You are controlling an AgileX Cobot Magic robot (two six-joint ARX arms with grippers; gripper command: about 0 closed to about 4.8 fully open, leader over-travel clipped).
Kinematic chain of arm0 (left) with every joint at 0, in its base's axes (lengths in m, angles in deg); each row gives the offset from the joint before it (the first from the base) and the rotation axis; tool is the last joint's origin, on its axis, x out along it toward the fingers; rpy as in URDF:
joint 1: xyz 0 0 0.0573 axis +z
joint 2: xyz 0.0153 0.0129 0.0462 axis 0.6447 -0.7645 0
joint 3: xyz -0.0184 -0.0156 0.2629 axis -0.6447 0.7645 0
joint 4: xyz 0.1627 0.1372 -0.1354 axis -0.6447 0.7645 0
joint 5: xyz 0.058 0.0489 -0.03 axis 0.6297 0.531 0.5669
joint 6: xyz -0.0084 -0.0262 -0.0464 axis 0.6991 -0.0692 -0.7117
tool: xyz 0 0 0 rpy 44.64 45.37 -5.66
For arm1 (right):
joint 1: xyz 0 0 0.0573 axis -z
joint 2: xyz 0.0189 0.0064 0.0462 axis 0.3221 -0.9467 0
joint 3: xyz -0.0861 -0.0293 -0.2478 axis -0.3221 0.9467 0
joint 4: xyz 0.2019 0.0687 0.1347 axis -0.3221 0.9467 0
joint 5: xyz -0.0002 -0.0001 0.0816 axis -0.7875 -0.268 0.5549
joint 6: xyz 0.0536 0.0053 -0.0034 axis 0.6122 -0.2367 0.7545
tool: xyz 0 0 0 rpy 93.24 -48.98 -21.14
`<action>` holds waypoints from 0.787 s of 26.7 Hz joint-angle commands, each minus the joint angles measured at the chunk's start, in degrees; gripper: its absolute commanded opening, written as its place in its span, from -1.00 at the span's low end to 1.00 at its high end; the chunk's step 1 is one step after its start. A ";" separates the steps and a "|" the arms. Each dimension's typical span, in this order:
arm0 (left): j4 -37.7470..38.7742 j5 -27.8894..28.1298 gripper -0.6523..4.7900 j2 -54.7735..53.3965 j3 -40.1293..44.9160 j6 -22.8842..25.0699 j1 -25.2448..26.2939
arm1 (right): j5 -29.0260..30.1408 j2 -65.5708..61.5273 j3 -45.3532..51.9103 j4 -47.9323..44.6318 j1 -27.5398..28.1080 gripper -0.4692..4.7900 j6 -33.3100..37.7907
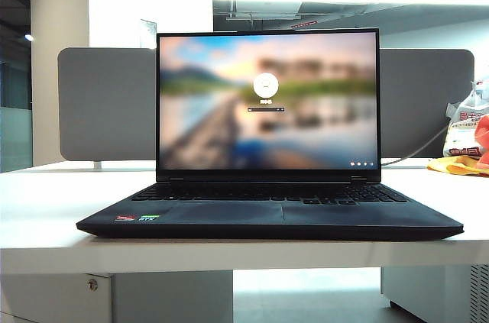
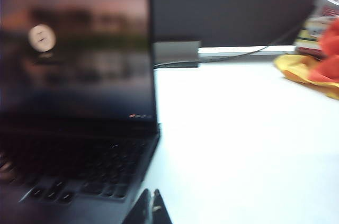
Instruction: Open the lid of the laptop and use the keypad to enter the password "123".
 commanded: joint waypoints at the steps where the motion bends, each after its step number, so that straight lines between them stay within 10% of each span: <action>1: -0.68 -0.20 -0.78 -0.02 0.00 -0.17 0.04 | -0.55 0.31 1.53 -5.05 2.23 -0.82 1.38; 21: -0.68 -0.20 -0.78 -0.02 0.02 -0.17 0.04 | -0.57 4.13 4.98 2.19 4.59 -0.82 -2.75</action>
